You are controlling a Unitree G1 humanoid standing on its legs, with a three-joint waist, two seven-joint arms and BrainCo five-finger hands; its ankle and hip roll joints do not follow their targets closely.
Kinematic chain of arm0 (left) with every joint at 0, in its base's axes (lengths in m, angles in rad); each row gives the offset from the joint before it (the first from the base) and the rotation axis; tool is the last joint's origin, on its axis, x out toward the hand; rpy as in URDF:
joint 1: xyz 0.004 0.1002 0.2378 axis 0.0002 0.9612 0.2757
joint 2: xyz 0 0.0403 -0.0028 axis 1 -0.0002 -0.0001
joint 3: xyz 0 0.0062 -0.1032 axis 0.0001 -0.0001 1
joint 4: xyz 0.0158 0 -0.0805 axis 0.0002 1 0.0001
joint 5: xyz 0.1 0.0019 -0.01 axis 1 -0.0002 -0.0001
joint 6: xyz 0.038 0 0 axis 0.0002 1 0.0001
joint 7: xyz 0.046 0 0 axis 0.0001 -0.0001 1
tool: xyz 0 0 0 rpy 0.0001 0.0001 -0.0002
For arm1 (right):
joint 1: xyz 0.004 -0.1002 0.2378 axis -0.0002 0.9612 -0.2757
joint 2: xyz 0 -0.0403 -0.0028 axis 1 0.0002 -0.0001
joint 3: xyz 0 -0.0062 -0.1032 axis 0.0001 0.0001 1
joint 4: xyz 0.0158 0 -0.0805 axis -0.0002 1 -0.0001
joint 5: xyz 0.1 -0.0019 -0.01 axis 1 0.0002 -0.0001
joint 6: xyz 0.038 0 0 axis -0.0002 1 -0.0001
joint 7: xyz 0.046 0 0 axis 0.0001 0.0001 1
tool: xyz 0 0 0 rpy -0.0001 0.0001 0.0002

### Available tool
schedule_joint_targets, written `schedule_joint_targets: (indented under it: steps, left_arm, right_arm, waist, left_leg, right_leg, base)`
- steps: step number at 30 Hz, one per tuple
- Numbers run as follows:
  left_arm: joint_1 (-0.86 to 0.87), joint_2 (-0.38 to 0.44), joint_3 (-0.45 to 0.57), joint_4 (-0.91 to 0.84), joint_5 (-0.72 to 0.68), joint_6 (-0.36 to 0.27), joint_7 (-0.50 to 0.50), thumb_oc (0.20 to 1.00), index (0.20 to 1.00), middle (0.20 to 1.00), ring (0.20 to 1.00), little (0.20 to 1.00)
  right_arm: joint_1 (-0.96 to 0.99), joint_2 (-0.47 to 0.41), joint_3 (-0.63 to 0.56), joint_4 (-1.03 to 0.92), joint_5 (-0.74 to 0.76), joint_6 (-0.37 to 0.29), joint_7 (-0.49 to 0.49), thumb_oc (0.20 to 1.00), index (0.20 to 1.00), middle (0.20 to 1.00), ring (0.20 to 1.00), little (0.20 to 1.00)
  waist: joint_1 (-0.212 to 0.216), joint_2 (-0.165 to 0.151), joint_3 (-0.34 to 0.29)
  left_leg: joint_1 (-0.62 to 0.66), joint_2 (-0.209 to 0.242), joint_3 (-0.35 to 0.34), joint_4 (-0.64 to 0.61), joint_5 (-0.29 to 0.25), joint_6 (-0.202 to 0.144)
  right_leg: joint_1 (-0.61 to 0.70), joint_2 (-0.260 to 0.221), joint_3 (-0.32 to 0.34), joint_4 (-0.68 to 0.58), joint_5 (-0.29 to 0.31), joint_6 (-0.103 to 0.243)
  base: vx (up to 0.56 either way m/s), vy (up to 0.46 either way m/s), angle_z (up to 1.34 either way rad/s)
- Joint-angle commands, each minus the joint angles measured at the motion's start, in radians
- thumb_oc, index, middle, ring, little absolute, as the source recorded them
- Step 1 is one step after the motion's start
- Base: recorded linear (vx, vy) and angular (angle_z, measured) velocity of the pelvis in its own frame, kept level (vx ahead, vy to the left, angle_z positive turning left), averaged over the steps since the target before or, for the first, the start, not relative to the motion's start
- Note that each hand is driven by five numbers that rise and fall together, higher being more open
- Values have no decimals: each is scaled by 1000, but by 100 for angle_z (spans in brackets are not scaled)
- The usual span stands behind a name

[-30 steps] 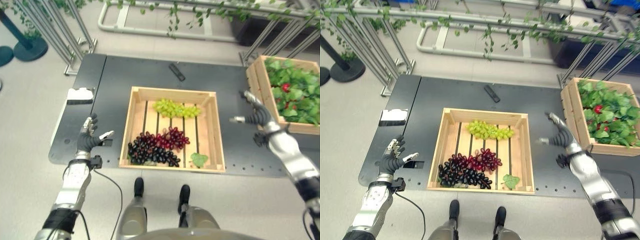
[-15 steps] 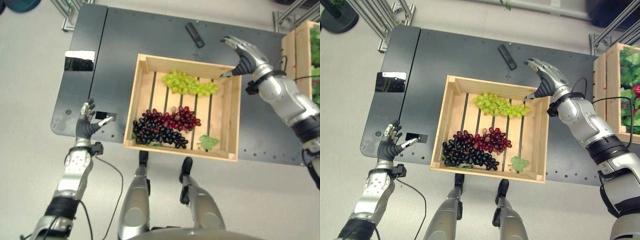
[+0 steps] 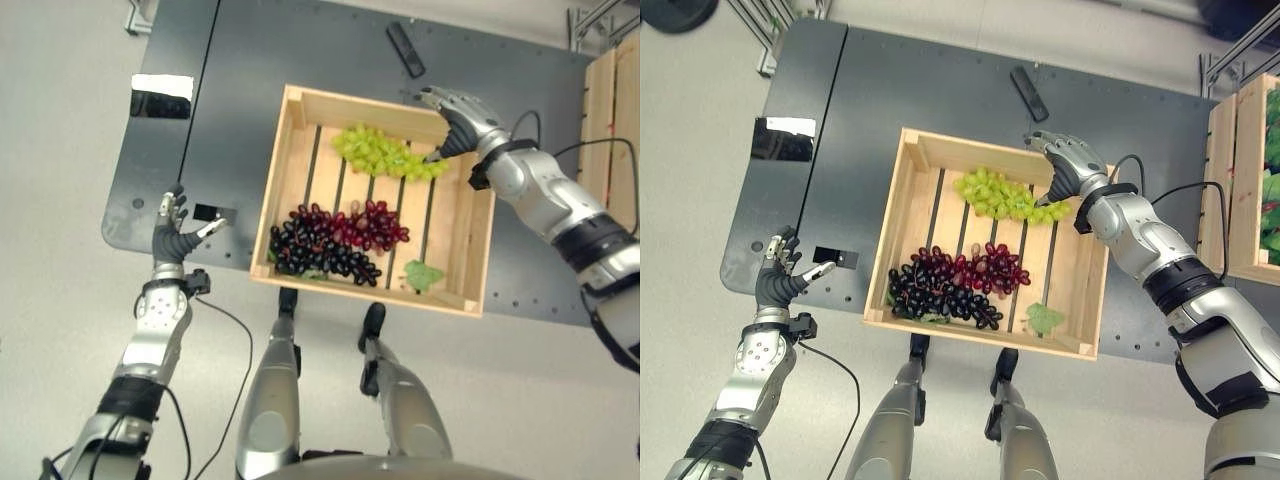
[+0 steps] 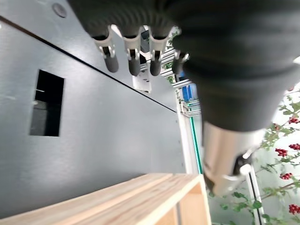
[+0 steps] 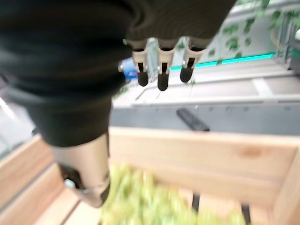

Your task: Pick up the fruits from the basket on one side to the basket on the other side

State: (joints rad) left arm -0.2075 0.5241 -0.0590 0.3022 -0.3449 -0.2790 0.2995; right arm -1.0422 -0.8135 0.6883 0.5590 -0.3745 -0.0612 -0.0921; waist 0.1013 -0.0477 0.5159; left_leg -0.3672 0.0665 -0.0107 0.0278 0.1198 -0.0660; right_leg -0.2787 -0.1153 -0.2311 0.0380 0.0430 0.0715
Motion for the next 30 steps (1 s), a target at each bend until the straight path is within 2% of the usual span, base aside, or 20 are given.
schedule_joint_targets:
  steps: [1, 14, 30]
  left_arm:
    - [-16, 8, 26, -37, 12, -29, 31, 1000, 1000, 1000, 1000, 1000]
    - [-38, -6, 11, -32, 6, -25, 58, 1000, 1000, 1000, 1000, 1000]
    - [-63, 4, -9, -49, 8, -6, 93, 1000, 1000, 1000, 1000, 1000]
  right_arm:
    - [-86, -17, 46, -6, -34, 12, -7, 1000, 1000, 1000, 1000, 1000]
    - [-102, 87, 91, 12, -89, 38, 25, 1000, 1000, 1000, 1000, 1000]
    - [-252, 221, 150, 276, -32, 94, 5, 1000, 1000, 1000, 1000, 1000]
  waist:
    - [8, -17, 4]
    - [17, -18, 4]
    - [32, -26, 4]
  left_leg:
    - [-21, 64, 4, 62, -23, -22]
    - [-99, 57, -14, 86, -26, -18]
    - [-303, 41, -52, 166, -44, -19]
  right_leg:
    - [-103, -115, 13, 107, 0, 72]
    - [-166, -116, 11, 119, 2, 70]
    - [-347, -116, 0, 186, -8, 65]
  base:
    - [-17, -4, 4]
    - [-3, -2, 2]
    - [-1, -2, 4]
